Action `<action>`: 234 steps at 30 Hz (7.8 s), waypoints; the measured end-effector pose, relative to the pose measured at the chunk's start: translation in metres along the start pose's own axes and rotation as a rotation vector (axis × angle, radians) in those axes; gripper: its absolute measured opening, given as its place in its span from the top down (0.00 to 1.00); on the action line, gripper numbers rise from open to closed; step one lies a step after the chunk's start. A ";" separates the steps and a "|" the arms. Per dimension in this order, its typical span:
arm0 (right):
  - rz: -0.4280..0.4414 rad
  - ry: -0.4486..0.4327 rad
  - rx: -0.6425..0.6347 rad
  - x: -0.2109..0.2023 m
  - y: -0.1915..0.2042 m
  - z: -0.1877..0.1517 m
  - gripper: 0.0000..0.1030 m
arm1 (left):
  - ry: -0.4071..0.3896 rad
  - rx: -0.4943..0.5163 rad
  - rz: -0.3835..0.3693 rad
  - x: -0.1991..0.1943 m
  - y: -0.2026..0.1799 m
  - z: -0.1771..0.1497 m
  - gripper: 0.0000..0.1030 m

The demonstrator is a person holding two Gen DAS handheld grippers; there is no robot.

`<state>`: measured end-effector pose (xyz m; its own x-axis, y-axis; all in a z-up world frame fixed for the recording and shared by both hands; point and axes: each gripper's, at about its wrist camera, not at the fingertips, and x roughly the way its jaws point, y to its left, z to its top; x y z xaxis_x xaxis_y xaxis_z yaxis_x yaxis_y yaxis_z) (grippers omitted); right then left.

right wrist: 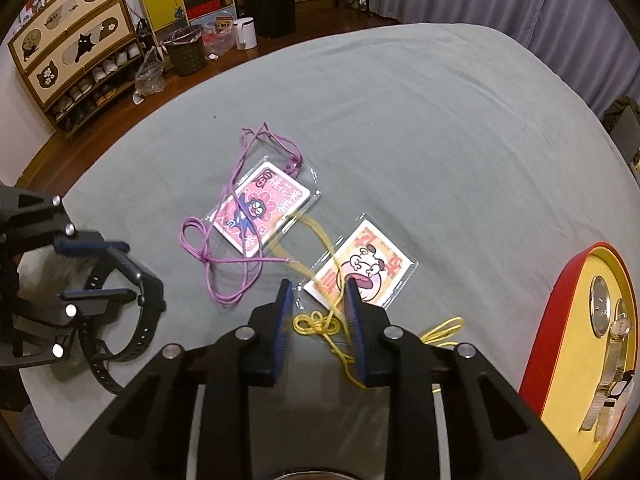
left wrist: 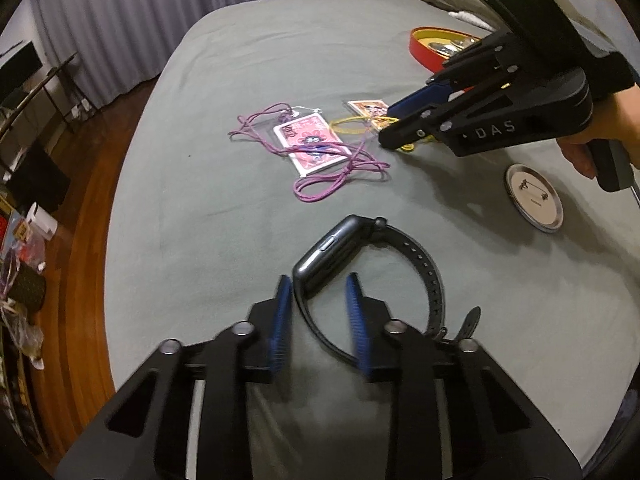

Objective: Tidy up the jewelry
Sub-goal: 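Close the right tool on the yellow cord while the left tool grips the black band, then lift the yellow-cord lanyard with the right tool toward the tray, then lower the yellow-cord badge and black band onto the yellow felt with both tools, then open both tools to release the badge and black band on the tray, then raise both open tools and move toward the pink-cord badge and silver pin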

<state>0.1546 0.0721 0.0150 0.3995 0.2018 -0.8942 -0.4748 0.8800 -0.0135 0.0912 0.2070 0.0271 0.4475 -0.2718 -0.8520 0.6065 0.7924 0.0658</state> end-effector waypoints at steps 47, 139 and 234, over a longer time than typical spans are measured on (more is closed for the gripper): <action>-0.046 -0.260 0.029 -0.176 -0.025 0.000 0.97 | -0.108 0.062 0.066 -0.123 -0.047 0.048 0.89; -0.099 -0.114 0.353 -0.139 -0.283 -0.206 0.97 | 0.053 0.365 -0.137 0.109 -0.322 0.244 0.88; -0.225 -0.322 0.051 -0.387 -0.051 -0.091 0.13 | -0.219 0.076 0.202 -0.236 -0.152 0.101 0.05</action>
<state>-0.0474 -0.0900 0.3209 0.7184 0.1194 -0.6853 -0.3116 0.9361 -0.1635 -0.0406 0.0956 0.2705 0.6903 -0.2310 -0.6857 0.5346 0.8014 0.2682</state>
